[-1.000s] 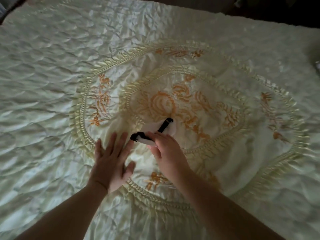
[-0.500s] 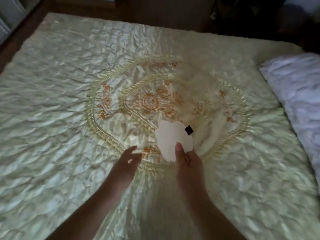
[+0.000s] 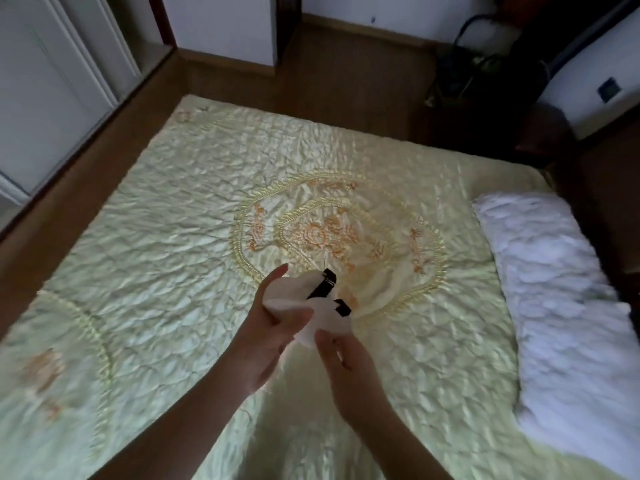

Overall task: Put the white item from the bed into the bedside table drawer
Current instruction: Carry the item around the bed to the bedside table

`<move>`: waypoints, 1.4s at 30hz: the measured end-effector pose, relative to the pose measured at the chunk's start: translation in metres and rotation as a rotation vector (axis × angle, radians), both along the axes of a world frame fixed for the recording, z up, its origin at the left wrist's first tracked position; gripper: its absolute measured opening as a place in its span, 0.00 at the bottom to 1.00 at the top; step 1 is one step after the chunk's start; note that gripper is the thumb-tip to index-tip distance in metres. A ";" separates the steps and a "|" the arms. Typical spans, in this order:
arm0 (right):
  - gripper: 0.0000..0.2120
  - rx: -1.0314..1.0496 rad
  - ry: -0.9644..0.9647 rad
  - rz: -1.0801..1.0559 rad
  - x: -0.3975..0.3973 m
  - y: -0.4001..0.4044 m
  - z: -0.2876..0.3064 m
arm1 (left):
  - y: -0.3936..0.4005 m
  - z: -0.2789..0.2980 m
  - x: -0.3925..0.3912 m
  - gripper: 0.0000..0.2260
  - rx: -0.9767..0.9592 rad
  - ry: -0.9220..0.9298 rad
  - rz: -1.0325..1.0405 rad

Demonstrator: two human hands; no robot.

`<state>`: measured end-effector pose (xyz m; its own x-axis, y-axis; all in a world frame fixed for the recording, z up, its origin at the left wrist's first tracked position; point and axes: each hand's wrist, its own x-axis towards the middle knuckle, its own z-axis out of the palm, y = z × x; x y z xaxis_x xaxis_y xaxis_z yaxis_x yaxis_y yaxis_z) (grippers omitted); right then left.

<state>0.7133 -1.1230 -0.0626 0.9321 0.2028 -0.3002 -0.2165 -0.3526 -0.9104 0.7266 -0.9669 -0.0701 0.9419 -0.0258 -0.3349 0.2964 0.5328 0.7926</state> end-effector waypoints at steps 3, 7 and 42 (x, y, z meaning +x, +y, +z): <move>0.11 0.045 0.027 0.113 -0.010 0.001 0.033 | -0.001 0.025 -0.012 0.29 -0.014 -0.028 0.076; 0.10 -0.023 -0.043 0.054 -0.014 -0.003 0.055 | -0.005 0.037 -0.022 0.23 0.027 -0.099 0.107; 0.16 -0.277 -1.337 0.467 -0.005 0.010 0.077 | 0.072 0.074 -0.066 0.09 1.115 -1.100 0.125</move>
